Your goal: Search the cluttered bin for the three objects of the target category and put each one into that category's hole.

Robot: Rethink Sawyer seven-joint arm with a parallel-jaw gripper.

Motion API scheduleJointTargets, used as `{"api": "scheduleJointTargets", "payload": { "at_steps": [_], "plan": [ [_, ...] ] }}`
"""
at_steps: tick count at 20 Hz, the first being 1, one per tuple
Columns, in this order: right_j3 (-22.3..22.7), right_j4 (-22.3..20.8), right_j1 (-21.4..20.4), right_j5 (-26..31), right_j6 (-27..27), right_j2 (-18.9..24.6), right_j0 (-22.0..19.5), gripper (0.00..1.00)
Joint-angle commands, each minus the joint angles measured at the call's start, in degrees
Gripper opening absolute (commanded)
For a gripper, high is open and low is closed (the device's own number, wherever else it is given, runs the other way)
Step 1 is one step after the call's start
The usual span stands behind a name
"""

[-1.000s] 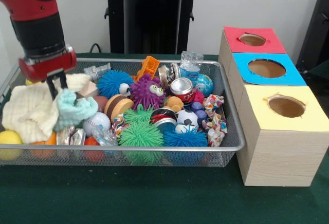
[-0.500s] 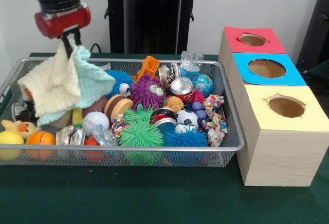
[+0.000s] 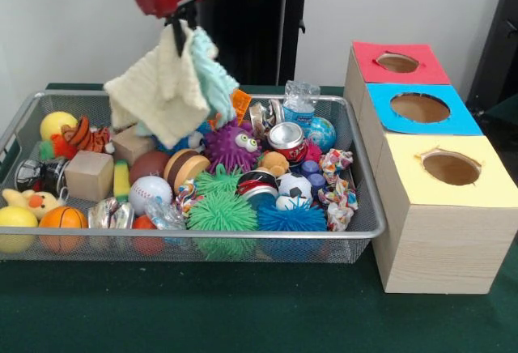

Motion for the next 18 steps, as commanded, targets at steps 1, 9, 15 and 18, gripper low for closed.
{"api": "scheduleJointTargets", "payload": {
  "at_steps": [1, 9, 15, 18],
  "plan": [
    [8.8, 6.9, -7.1, -7.2, 18.4, -2.8, 6.0, 0.00],
    [5.8, 7.8, -5.0, -12.3, 19.2, -10.1, 13.4, 0.00],
    [4.5, 7.2, -3.7, -14.8, 15.3, -12.6, 13.4, 0.00],
    [5.3, 7.4, -4.0, -15.6, 14.3, -13.0, 13.1, 0.00]
  ]
}}
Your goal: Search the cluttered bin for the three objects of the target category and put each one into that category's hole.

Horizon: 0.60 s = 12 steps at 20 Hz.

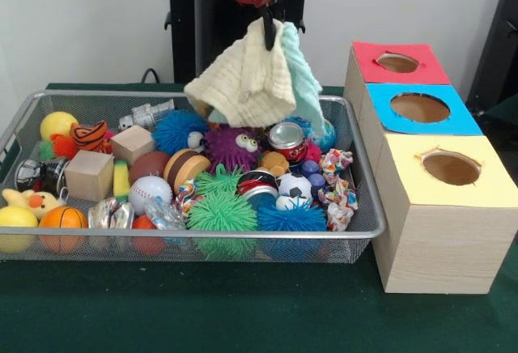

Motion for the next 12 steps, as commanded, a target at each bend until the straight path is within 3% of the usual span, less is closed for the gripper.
{"api": "scheduleJointTargets", "payload": {
  "at_steps": [1, 12],
  "plan": [
    [0.2, 1.2, 0.4, -3.7, 12.6, -5.6, -1.0, 0.00],
    [-1.7, 1.8, 0.6, -5.3, 12.6, -8.5, 2.2, 0.00]
  ]
}}
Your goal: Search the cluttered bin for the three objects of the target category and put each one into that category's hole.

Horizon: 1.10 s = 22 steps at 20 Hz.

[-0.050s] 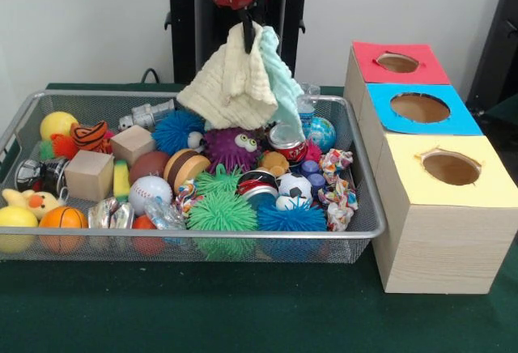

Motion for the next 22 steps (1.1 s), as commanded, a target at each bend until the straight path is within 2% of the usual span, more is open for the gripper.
{"api": "scheduleJointTargets", "payload": {
  "at_steps": [1, 4, 5, 17, 19, 22],
  "plan": [
    [-1.7, 1.7, 0.6, -2.4, 12.4, -3.9, 1.7, 0.00],
    [-2.1, 2.0, 0.9, -2.3, 12.1, -4.3, 2.0, 0.00],
    [-2.2, 2.3, 0.9, -2.2, 11.9, -4.5, 2.3, 1.00],
    [-2.2, 2.9, 1.4, -2.8, 11.6, -5.3, 3.2, 1.00],
    [-3.4, 3.2, 2.6, -1.7, 12.2, -6.5, 3.6, 1.00],
    [-5.8, 1.0, 5.0, 1.2, 10.2, -8.4, 3.5, 1.00]
  ]
}}
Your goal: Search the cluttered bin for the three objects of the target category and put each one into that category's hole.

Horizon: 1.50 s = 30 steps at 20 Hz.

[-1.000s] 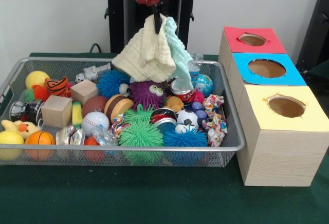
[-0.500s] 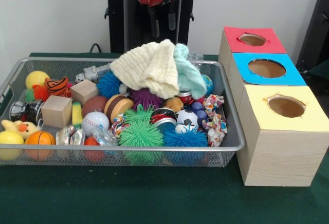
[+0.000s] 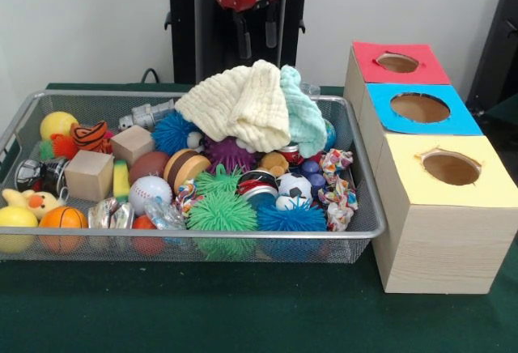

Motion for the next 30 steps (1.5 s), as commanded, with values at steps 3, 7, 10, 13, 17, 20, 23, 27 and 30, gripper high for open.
{"api": "scheduleJointTargets", "payload": {
  "at_steps": [3, 7, 10, 13, 17, 20, 23, 27, 30],
  "plan": [
    [-8.1, -2.6, 6.1, 4.3, 7.3, -6.3, 0.3, 1.00],
    [-10.3, -3.4, 7.6, 5.7, 4.0, -6.5, -1.0, 1.00],
    [-11.0, -3.5, 7.9, 6.7, 1.1, -5.7, -2.8, 1.00],
    [-11.6, -4.4, 7.7, 8.3, -1.8, -5.0, -4.6, 1.00],
    [-12.8, -6.1, 7.6, 9.9, -4.3, -4.1, -6.6, 1.00],
    [-13.5, -7.5, 8.2, 9.7, -4.8, -3.4, -7.8, 1.00],
    [-13.8, -9.3, 8.8, 9.3, -5.4, -2.8, -8.8, 1.00],
    [-16.1, -12.2, 10.5, 9.8, -6.3, -2.9, -9.5, 1.00],
    [-18.3, -14.3, 12.6, 10.8, -6.6, -3.0, -9.5, 1.00]
  ]
}}
